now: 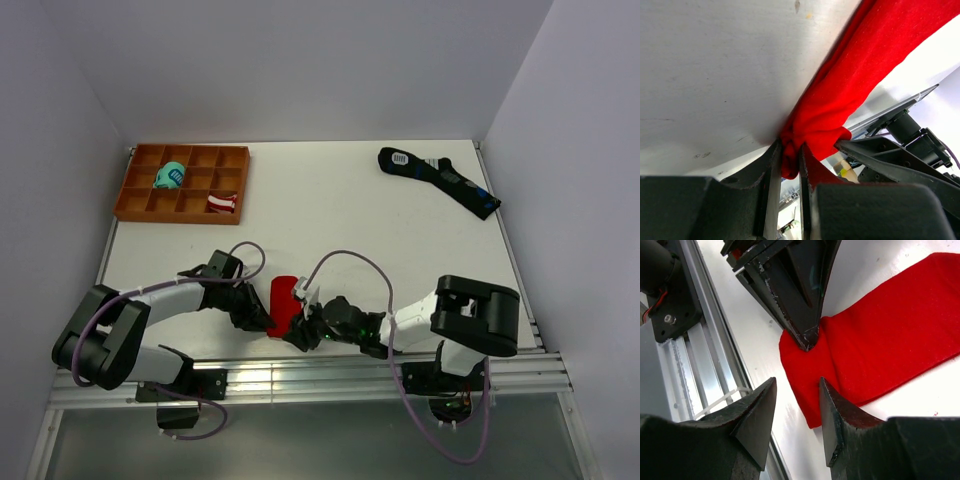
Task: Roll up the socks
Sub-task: Roll the sock at the center of the board.
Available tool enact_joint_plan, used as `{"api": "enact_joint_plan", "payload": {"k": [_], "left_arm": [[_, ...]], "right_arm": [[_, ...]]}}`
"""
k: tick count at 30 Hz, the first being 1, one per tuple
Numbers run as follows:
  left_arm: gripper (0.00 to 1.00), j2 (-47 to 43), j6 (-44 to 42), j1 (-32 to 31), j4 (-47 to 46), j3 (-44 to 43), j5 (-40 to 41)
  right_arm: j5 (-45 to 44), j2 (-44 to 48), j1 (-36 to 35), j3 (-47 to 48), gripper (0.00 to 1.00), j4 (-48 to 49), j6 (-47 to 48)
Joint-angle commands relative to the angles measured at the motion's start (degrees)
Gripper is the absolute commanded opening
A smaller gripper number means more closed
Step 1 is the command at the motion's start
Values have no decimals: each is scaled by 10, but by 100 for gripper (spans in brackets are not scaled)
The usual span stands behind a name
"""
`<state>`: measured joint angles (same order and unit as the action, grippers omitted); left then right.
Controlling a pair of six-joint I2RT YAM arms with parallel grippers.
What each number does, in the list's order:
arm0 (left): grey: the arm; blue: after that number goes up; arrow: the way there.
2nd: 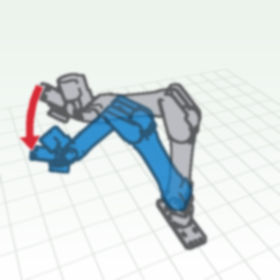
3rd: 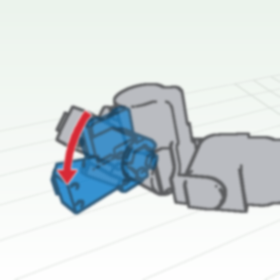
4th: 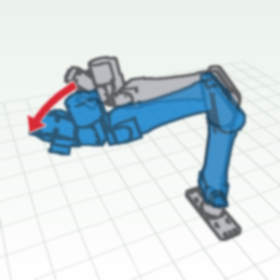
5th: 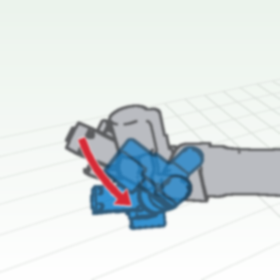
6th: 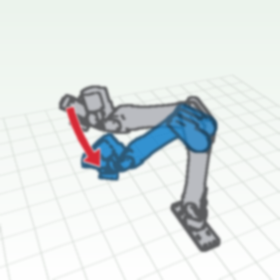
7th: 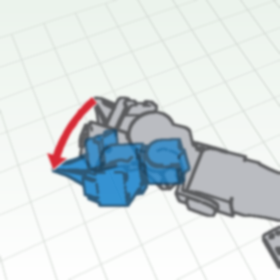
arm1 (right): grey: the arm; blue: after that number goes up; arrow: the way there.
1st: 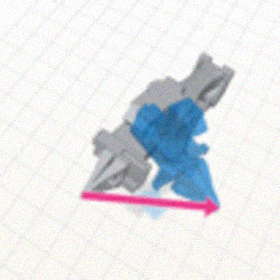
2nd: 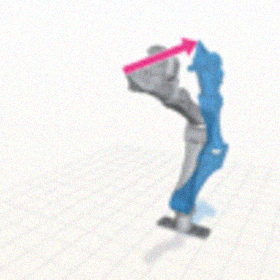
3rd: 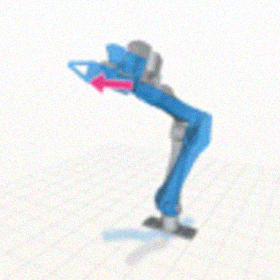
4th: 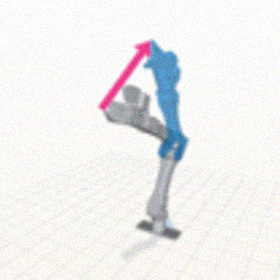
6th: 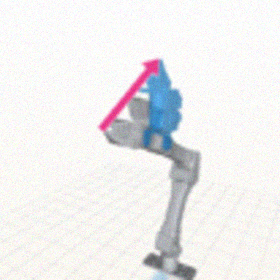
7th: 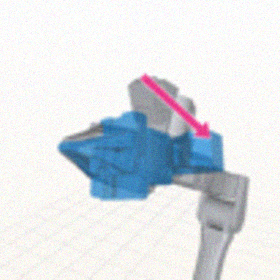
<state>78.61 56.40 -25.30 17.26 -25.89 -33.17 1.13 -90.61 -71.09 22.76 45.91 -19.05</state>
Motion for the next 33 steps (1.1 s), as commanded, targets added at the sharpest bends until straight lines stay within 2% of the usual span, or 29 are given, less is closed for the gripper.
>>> {"api": "enact_joint_plan", "payload": {"k": [1,23,33], "left_arm": [[0,6,-16,3,29,-6,45],[0,10,0,3,37,-23,44],[0,12,19,4,40,-41,42]], "right_arm": [[-23,-25,-9,-11,47,32,-5],[-73,-82,-26,-46,47,84,-29],[-99,-123,-39,-81,46,144,-62]]}}
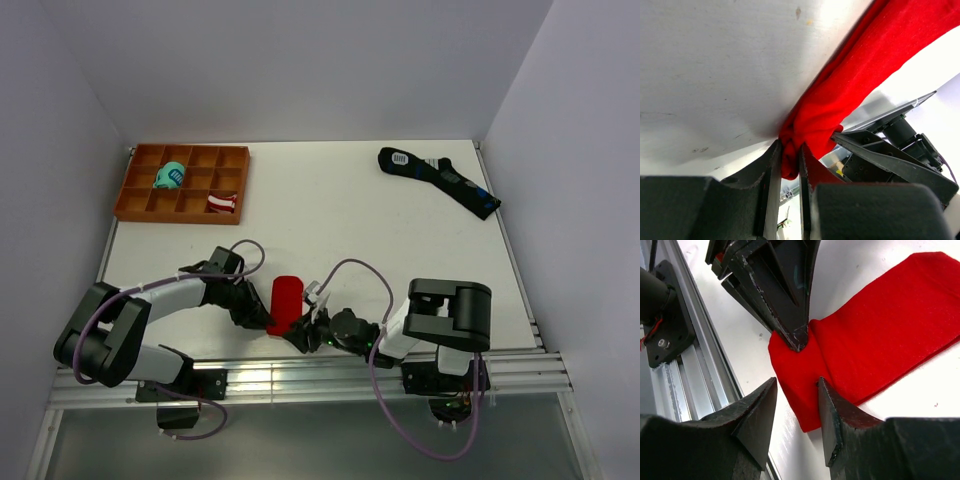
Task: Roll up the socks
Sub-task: Roll the sock at the center of the board.
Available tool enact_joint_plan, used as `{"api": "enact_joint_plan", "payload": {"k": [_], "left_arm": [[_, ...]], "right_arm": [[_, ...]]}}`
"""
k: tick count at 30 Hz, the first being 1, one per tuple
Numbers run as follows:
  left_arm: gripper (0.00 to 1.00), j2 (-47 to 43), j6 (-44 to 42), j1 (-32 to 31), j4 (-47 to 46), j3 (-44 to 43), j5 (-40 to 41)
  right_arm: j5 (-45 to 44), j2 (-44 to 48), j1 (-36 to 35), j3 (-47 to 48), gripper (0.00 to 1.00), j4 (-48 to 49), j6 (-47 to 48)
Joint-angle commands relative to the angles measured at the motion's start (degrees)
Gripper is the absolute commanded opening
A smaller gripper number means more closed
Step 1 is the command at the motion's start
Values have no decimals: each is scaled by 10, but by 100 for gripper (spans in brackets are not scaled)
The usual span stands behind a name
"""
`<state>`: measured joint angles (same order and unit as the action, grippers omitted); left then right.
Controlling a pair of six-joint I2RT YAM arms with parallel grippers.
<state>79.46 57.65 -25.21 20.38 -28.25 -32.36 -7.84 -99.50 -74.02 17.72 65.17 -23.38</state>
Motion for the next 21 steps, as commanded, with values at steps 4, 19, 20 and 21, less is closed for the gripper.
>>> {"api": "enact_joint_plan", "payload": {"k": [4,19,20,21], "left_arm": [[0,5,10,3,11,-24,34],[0,-18,40,3,-17,-8,36],[0,-24,44,3,-19,-7,39],[0,-27,47,3,-22,-5,43]], "right_arm": [[-11,-53,-10,-39,44,-22,-33],[25,-87,12,-80,17,43,-96],[34,-88,19,-94,17,68,-101],[43,-92,26,-101,16,79,-110]]}}
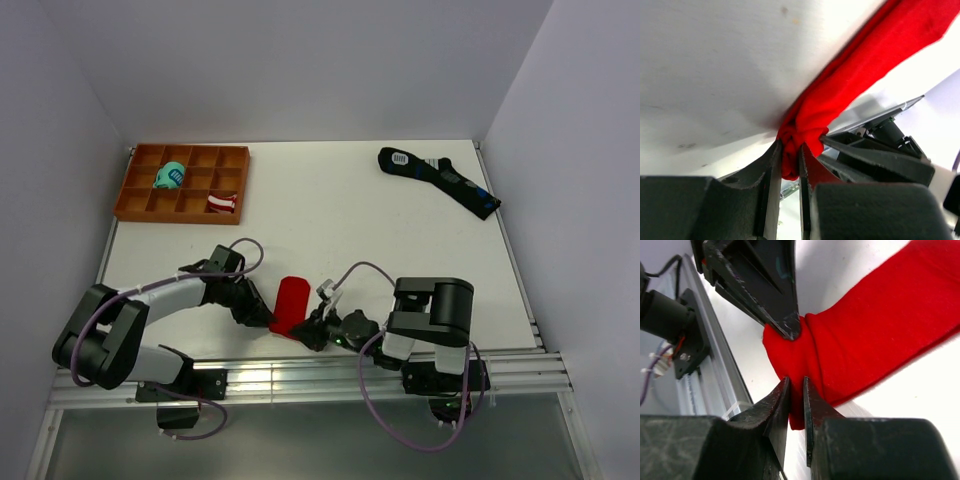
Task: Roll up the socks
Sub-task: Roll the sock at the center of the board.
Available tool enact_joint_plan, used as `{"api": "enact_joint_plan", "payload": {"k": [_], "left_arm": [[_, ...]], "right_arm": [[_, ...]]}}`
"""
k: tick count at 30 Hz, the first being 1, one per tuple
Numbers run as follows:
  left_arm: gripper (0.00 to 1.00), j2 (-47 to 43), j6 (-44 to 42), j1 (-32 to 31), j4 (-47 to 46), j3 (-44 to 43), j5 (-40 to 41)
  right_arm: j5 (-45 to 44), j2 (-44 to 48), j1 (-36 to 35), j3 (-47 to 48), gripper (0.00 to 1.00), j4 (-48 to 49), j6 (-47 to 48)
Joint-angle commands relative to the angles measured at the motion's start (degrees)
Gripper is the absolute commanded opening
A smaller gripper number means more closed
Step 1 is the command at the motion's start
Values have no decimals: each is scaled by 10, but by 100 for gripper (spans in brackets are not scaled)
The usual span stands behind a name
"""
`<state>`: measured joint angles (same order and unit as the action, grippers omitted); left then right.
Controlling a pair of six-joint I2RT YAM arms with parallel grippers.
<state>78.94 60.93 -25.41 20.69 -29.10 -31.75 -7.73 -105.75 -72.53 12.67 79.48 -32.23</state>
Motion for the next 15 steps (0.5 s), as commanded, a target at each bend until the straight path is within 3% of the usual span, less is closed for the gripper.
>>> {"api": "enact_joint_plan", "payload": {"k": [1,7,11,15], "left_arm": [[0,-26,16,4,-32,7,39],[6,-62,29,5,-52,21,66],[14,-79,18,4,-57,22,83],[23,-88,2,4,-62,24,103]], "right_arm": [[58,-32,31,-55,16,-57,-23],[150,-56,86,-67,14,-12,-56],[181,-39,105,-9,14,-149,-55],[212,-22,107,19,14,-222,-64]]}}
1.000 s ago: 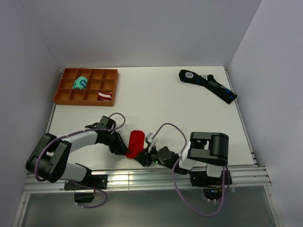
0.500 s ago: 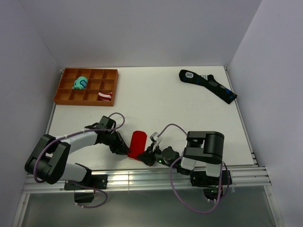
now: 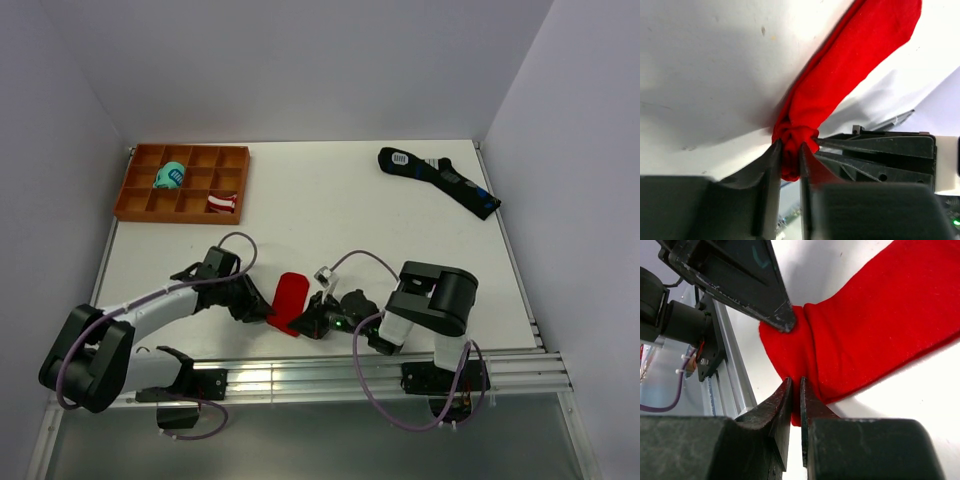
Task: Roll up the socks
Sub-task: Roll the sock at the center of the board.
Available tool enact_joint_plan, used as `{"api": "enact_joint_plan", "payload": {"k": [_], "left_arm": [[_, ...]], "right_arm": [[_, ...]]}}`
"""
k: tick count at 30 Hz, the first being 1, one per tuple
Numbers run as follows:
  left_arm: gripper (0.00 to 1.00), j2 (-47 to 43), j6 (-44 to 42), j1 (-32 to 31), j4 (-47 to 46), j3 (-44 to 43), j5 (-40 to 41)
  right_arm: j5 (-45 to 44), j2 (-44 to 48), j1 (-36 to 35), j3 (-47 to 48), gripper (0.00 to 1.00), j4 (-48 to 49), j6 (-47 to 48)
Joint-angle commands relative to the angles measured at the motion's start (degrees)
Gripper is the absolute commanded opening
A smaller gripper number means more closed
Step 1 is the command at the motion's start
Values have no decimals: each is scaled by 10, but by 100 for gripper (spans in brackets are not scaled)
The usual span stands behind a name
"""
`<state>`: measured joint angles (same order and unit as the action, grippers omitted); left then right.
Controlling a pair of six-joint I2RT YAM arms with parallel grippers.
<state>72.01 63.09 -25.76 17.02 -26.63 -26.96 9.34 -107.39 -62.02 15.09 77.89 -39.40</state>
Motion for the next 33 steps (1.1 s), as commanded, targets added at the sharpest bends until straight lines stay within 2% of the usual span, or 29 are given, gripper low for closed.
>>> {"api": "enact_joint_plan", "payload": {"k": [1,6,11,22,27,33], "left_arm": [[29,-20,-24,7,-30,3,60],[44,-49,-42,8,-58,19,82],[50,-92,-55,7,-88,40,103],[51,-243,-99,-39,-111,94,204],[51,-271,-95,-102,-100,117,288],[51,-355,-60,-138,-124,178,335]], "right_arm": [[48,-3,4,4,13,-235,9],[110,-3,38,6,13,-246,-12],[161,-8,53,30,13,-298,-27],[226,36,96,179,14,-638,34],[256,21,116,244,15,-741,71],[275,-11,122,325,15,-862,110]]}}
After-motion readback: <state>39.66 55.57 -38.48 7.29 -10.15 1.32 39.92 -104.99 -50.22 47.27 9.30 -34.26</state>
